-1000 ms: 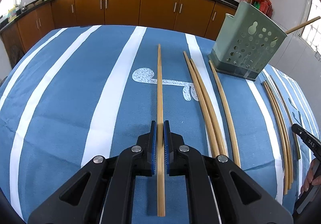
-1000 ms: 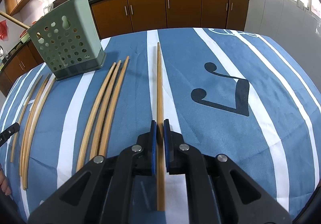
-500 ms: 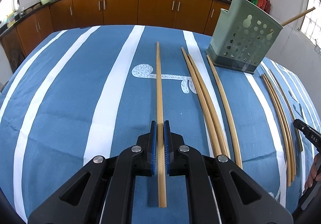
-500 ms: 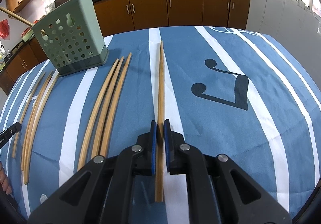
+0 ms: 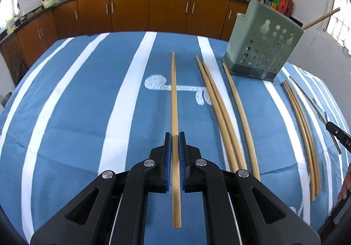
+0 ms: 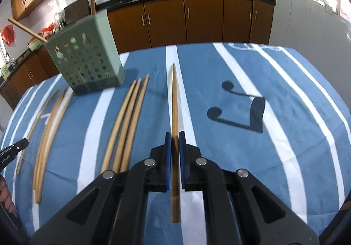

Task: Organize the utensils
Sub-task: 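Lift both chopsticks and carry them over the green utensil holder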

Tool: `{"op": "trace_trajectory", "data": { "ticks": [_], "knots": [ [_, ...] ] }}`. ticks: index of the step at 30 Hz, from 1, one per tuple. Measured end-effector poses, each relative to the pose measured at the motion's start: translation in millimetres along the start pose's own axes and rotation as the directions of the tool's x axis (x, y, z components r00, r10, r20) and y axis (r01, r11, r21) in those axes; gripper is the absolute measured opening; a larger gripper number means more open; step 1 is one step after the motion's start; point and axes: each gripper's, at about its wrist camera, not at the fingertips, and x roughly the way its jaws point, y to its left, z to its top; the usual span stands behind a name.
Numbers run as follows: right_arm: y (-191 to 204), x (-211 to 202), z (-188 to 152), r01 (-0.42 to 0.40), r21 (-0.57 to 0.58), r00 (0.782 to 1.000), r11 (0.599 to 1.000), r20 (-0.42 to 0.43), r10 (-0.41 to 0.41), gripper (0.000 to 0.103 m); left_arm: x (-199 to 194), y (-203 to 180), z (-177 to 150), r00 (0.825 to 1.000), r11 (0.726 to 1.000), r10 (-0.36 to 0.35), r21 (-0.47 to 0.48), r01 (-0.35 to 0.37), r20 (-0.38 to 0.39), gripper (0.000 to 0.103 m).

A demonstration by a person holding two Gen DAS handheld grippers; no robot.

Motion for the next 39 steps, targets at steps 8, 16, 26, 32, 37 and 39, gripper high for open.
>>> {"op": "trace_trajectory", "data": {
  "ticks": [8, 16, 26, 32, 37, 39],
  "knots": [
    [-0.9, -21.3, 8.4, -0.017, 0.009, 0.998, 1.000, 0.057, 0.016, 0.008, -23.2, 2.2, 9.4, 0.998, 1.000, -0.007, -0.008, 0.008, 0.060, 0.007],
    [0.1, -33.8, 14.5, -0.025, 0.008, 0.995, 1.000, 0.097, 0.024, 0.008, -40.3, 2.2, 19.7, 0.994, 1.000, -0.013, -0.011, 0.014, 0.110, 0.007],
    [-0.3, -49.3, 21.1, -0.029, 0.013, 0.989, 1.000, 0.147, 0.026, 0.008, -59.7, 2.4, 28.6, 0.986, 1.000, -0.016, -0.017, 0.019, 0.167, 0.007],
    [-1.4, -63.1, 30.7, -0.040, 0.021, 0.980, 0.999, 0.196, 0.035, 0.008, -76.3, 2.0, 39.0, 0.975, 0.999, -0.020, -0.020, 0.025, 0.221, 0.007],
    [-2.2, -75.3, 38.6, -0.053, 0.027, 0.970, 0.998, 0.239, 0.045, 0.008, -90.8, 0.9, 50.6, 0.962, 0.999, -0.022, -0.026, 0.030, 0.271, 0.007],
    [-2.2, -79.7, 41.3, -0.057, 0.027, 0.966, 0.998, 0.254, 0.048, 0.008, -95.5, -0.8, 54.6, 0.957, 0.999, -0.022, -0.024, 0.030, 0.288, 0.007]
  ]
}}
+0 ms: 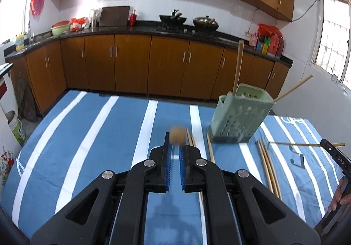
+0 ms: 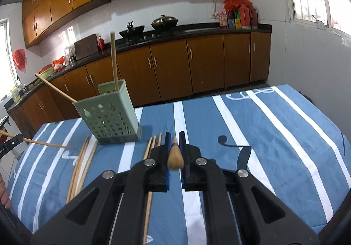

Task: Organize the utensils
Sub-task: 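Lift both chopsticks and carry them over the green utensil holder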

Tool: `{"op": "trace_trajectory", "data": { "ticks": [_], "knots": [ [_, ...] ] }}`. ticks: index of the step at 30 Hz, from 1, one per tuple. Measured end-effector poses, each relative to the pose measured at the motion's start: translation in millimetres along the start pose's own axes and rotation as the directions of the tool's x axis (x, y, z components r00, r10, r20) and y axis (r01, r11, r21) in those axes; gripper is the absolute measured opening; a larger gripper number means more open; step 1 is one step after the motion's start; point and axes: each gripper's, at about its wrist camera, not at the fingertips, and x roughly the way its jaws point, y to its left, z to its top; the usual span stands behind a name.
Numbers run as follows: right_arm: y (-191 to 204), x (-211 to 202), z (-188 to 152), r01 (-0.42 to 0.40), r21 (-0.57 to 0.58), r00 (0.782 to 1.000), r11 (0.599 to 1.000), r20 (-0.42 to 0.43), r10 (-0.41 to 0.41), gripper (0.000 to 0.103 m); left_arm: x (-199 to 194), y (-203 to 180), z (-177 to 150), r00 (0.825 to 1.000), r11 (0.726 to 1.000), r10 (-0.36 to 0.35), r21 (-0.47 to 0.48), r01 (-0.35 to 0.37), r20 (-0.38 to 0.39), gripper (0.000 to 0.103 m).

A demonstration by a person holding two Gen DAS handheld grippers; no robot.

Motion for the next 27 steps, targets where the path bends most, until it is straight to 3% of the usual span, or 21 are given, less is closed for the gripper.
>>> {"op": "trace_trajectory", "data": {
  "ticks": [12, 16, 21, 23, 27],
  "knots": [
    [3.2, -13.8, 13.3, -0.015, 0.001, 0.998, 1.000, 0.067, 0.015, 0.008, -9.4, -7.9, 12.1, 0.999, 1.000, -0.011, 0.020, 0.010, 0.041, 0.007],
    [6.8, -29.8, 34.2, -0.068, -0.002, 0.991, 0.998, 0.117, 0.068, 0.008, -20.4, -11.7, 24.2, 0.996, 0.999, -0.032, 0.028, 0.030, 0.078, 0.007],
    [14.0, -56.8, 65.8, -0.199, 0.005, 0.964, 0.980, 0.180, 0.195, 0.008, -40.3, -27.4, 45.1, 0.986, 0.996, -0.084, 0.049, 0.078, 0.146, 0.007],
    [21.0, -68.2, 79.6, -0.255, 0.002, 0.944, 0.967, 0.217, 0.248, 0.008, -47.3, -37.3, 53.5, 0.978, 0.992, -0.119, 0.059, 0.110, 0.173, 0.007],
    [35.7, -80.4, 101.1, -0.301, -0.005, 0.911, 0.954, 0.294, 0.289, 0.008, -57.3, -55.1, 69.7, 0.957, 0.987, -0.157, 0.063, 0.146, 0.244, 0.007]
  ]
}}
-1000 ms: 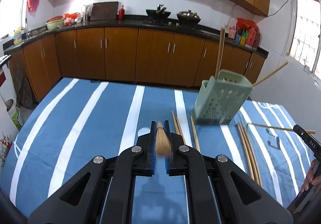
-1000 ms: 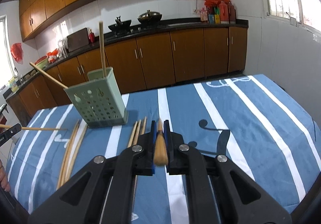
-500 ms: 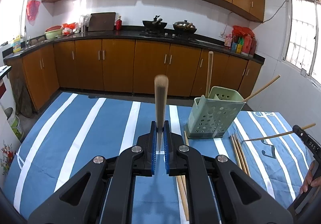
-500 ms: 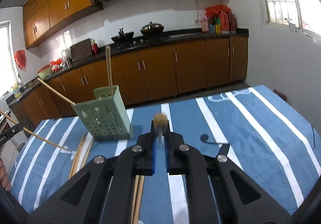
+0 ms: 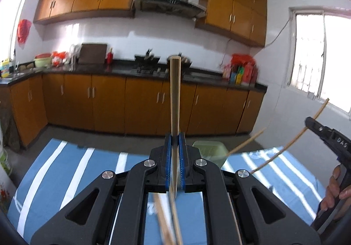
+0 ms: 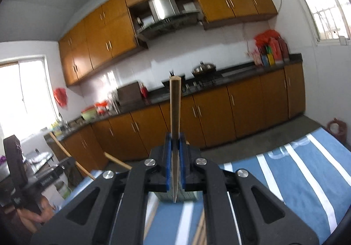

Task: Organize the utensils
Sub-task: 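Lift both chopsticks and carry them over the green utensil holder, then drop the chopsticks into the holder, opening the right then left tool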

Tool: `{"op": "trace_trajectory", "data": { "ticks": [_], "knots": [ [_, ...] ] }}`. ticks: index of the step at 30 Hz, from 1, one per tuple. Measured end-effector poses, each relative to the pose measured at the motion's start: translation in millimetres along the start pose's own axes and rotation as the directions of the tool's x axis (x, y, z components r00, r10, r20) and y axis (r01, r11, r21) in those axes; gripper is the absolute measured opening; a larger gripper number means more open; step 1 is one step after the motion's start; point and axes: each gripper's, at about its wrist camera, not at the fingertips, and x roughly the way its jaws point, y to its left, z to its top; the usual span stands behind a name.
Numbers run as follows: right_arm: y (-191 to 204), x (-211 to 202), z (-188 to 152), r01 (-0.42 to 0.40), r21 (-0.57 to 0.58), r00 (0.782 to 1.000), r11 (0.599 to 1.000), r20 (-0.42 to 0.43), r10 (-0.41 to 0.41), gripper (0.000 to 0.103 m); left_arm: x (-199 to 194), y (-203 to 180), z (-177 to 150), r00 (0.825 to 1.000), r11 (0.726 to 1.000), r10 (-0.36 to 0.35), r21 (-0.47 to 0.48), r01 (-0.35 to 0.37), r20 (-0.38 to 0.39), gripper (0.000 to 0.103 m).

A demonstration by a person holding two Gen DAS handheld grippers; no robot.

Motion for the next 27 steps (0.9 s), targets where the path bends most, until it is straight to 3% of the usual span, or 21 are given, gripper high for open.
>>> {"op": "trace_trajectory", "data": {
  "ticks": [6, 11, 19, 27],
  "knots": [
    [22.5, 16.1, 19.2, 0.012, -0.030, 0.993, 0.999, 0.121, -0.009, 0.008, 14.8, -16.7, 29.9, 0.993, 0.999, -0.009, -0.052, 0.015, 0.115, 0.007],
    [24.6, 53.9, 16.2, 0.054, -0.055, 0.993, 0.997, 0.106, -0.048, 0.008, 40.9, -22.9, 37.3, 0.987, 0.997, -0.001, -0.081, 0.014, 0.164, 0.007],
    [15.6, 102.6, -8.7, 0.060, -0.069, 0.998, 0.996, -0.018, -0.061, 0.008, 85.1, -21.2, 11.9, 0.996, 0.997, 0.013, -0.083, -0.005, 0.089, 0.007],
    [10.9, 119.7, -23.1, 0.067, -0.064, 0.994, 0.996, -0.083, -0.072, 0.010, 105.8, -16.5, -4.5, 1.000, 0.994, 0.009, -0.107, -0.011, -0.011, 0.007]
  ]
}}
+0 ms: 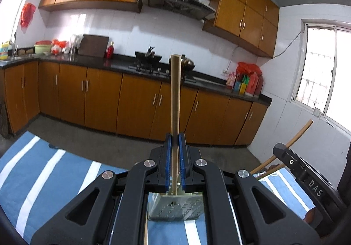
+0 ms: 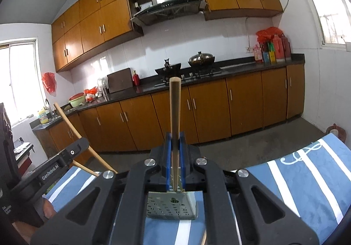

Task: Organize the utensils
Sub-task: 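Drop the chopsticks into the holder, opening the right then left tool, then grasp a chopstick with the right tool while the left tool grasps another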

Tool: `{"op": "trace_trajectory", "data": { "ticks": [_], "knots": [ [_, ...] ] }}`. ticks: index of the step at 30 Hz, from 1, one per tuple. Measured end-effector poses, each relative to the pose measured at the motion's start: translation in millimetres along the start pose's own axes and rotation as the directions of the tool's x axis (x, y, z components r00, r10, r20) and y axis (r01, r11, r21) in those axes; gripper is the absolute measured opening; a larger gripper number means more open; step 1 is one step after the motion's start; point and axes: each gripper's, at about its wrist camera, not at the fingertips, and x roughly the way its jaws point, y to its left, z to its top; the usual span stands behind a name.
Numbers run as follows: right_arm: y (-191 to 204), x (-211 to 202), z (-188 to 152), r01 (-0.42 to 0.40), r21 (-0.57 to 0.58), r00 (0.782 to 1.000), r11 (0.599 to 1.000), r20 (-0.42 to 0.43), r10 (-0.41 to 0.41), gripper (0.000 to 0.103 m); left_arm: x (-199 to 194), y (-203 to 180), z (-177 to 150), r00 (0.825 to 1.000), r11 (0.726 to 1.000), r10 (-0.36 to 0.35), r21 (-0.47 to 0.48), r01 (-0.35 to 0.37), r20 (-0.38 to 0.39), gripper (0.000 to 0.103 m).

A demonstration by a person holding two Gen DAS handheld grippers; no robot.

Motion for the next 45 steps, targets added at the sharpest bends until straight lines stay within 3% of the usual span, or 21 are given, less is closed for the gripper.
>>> {"op": "trace_trajectory", "data": {
  "ticks": [6, 12, 16, 24, 27, 31, 34, 39, 42, 45],
  "knots": [
    [0.1, -1.3, -1.7, 0.008, 0.009, 1.000, 1.000, 0.000, -0.008, 0.021, -3.3, 4.4, 2.1, 1.000, 1.000, -0.002, -0.006, 0.002, -0.009, 0.007],
    [2.0, -14.4, 0.3, 0.008, 0.000, 1.000, 1.000, 0.024, -0.008, 0.023, -10.8, 5.6, 7.9, 1.000, 1.000, -0.006, -0.009, 0.006, 0.007, 0.009],
    [2.3, -30.6, 1.5, 0.015, -0.012, 0.999, 1.000, 0.050, -0.014, 0.024, -15.7, 4.6, 9.0, 1.000, 1.000, 0.006, -0.004, -0.006, 0.021, 0.030],
    [-6.4, -64.0, -1.8, 0.027, -0.008, 0.997, 1.000, 0.071, -0.027, 0.024, -37.4, 6.8, 13.7, 0.999, 1.000, 0.015, 0.004, -0.015, 0.048, 0.030],
    [-18.1, -77.6, -14.4, 0.048, 0.007, 0.998, 0.999, 0.048, -0.048, 0.024, -51.9, 11.4, 9.5, 0.999, 1.000, 0.021, 0.009, -0.022, 0.045, 0.030],
    [-34.5, -79.2, -49.6, 0.097, 0.012, 0.994, 0.995, -0.057, -0.096, 0.024, -69.9, 24.4, -10.3, 0.999, 0.998, 0.054, 0.036, -0.054, 0.004, 0.030],
    [-50.3, -66.7, -87.5, 0.125, 0.025, 0.974, 0.992, -0.194, -0.118, 0.024, -73.2, 39.6, -41.0, 0.991, 0.992, 0.108, 0.067, -0.103, -0.074, 0.030],
    [-64.4, -38.8, -152.4, 0.139, 0.071, 0.900, 0.988, -0.426, -0.096, 0.024, -59.9, 69.0, -97.6, 0.953, 0.986, 0.168, 0.055, -0.159, -0.251, 0.030],
    [-60.3, -28.6, -180.2, 0.130, 0.074, 0.864, 0.989, -0.497, -0.077, 0.022, -53.3, 80.3, -121.9, 0.928, 0.985, 0.170, 0.027, -0.170, -0.331, 0.030],
    [-55.2, -23.4, -193.2, 0.124, 0.060, 0.849, 0.990, -0.522, -0.074, 0.022, -49.1, 83.6, -138.0, 0.912, 0.985, 0.164, 0.014, -0.172, -0.375, 0.030]
  ]
}}
